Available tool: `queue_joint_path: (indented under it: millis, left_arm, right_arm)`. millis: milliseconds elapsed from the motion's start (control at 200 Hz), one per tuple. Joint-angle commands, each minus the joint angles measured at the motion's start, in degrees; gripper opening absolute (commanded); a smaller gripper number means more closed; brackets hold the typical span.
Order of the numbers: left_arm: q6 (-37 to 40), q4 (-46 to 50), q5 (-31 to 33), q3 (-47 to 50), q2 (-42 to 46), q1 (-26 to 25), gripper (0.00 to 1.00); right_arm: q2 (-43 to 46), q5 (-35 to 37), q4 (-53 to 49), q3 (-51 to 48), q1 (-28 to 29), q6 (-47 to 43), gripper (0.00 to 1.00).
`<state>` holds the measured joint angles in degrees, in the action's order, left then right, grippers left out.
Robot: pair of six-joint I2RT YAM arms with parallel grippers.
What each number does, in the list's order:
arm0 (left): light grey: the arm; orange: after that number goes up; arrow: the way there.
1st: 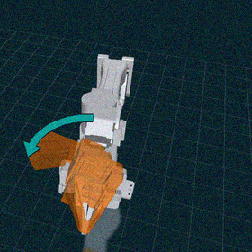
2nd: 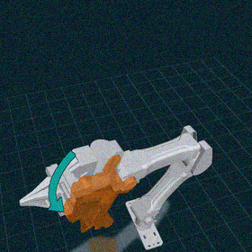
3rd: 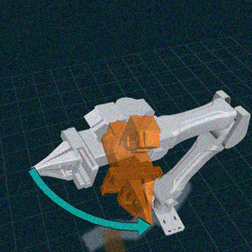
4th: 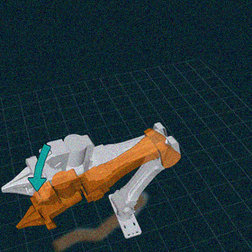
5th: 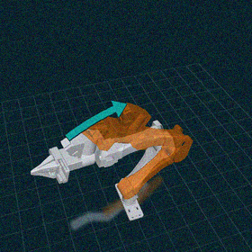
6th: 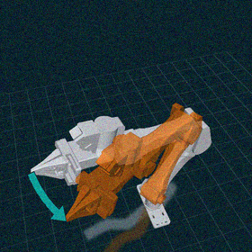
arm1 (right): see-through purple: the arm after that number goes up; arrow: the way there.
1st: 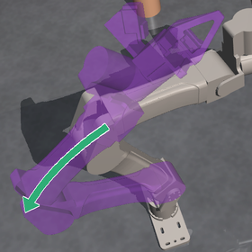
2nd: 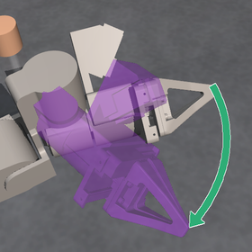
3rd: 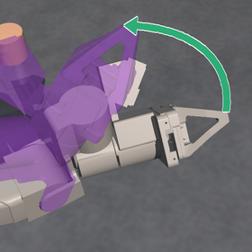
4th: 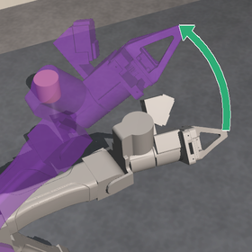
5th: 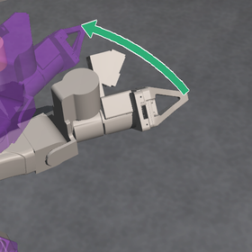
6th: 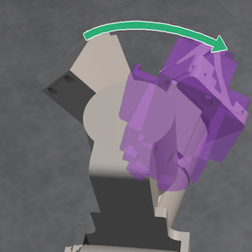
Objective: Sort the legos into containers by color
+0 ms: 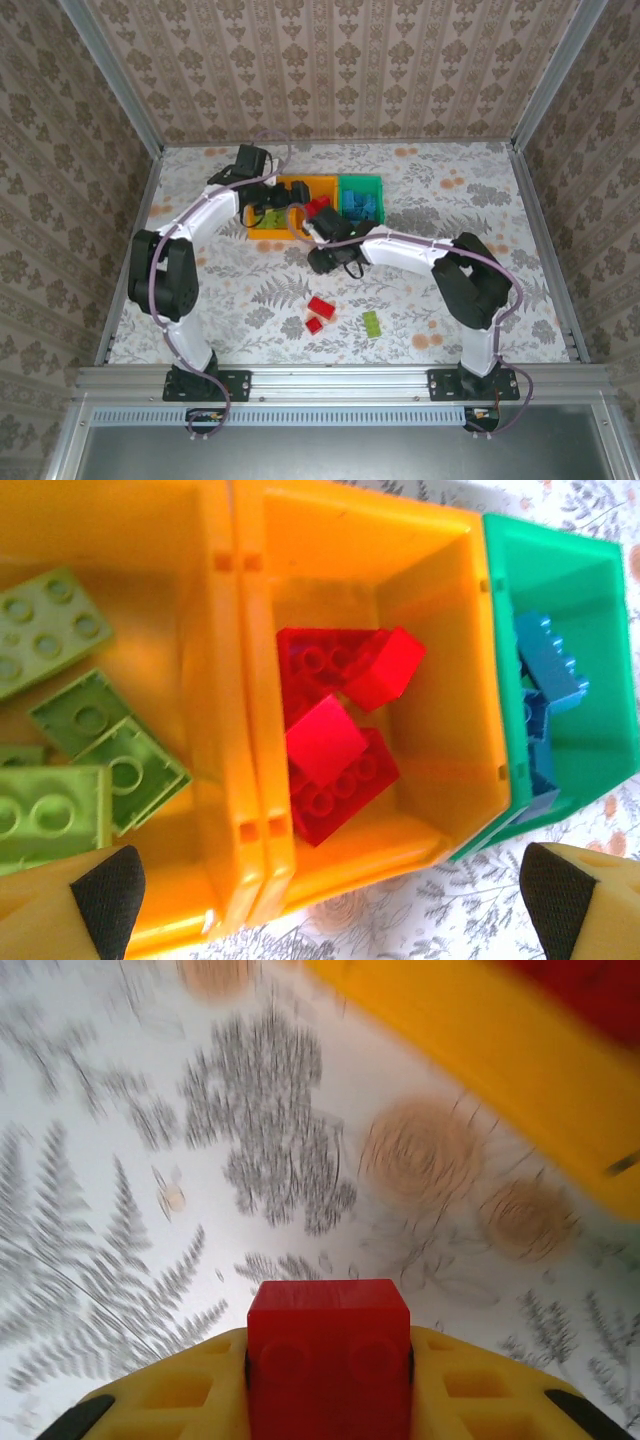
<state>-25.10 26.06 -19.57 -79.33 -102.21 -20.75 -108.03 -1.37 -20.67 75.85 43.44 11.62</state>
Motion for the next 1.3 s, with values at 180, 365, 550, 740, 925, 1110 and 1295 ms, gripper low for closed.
queue_joint_path:
  millis: [180, 365, 550, 740, 925, 1110, 1295]
  left_arm:
    - [0.8, -0.1, 4.4, 9.2, 8.2, 0.3, 1.00]
    - [0.7, -0.7, 4.1, 14.9, 10.7, 0.2, 1.00]
    - [1.8, -0.5, 5.0, 19.1, 13.4, -2.3, 1.00]
    - [5.2, -0.3, 8.7, 22.1, 16.7, -9.6, 1.00]
    - [9.2, 2.2, 10.9, 22.7, 16.9, -17.7, 1.00]
    - [10.7, 6.5, 12.1, 22.6, 15.4, -25.3, 1.00]
    - [10.9, 7.4, 12.2, 23.9, 14.0, -31.3, 1.00]
  right_arm:
    - [-4.2, -11.2, 2.9, 13.4, -8.4, 15.8, 0.30]
    - [-11.7, -11.1, -3.4, 25.3, -10.7, 20.4, 0.31]
    - [-18.1, -8.2, -9.4, 34.1, -11.9, 23.4, 0.35]
    - [-20.6, -8.9, -9.1, 36.2, -13.3, 26.9, 0.43]
    - [-21.4, -10.0, -9.8, 38.4, -13.4, 26.2, 0.61]
    - [-19.3, -10.5, -9.8, 38.0, -13.4, 25.8, 0.75]
    - [-13.8, -10.3, -9.2, 34.6, -13.5, 25.2, 0.80]
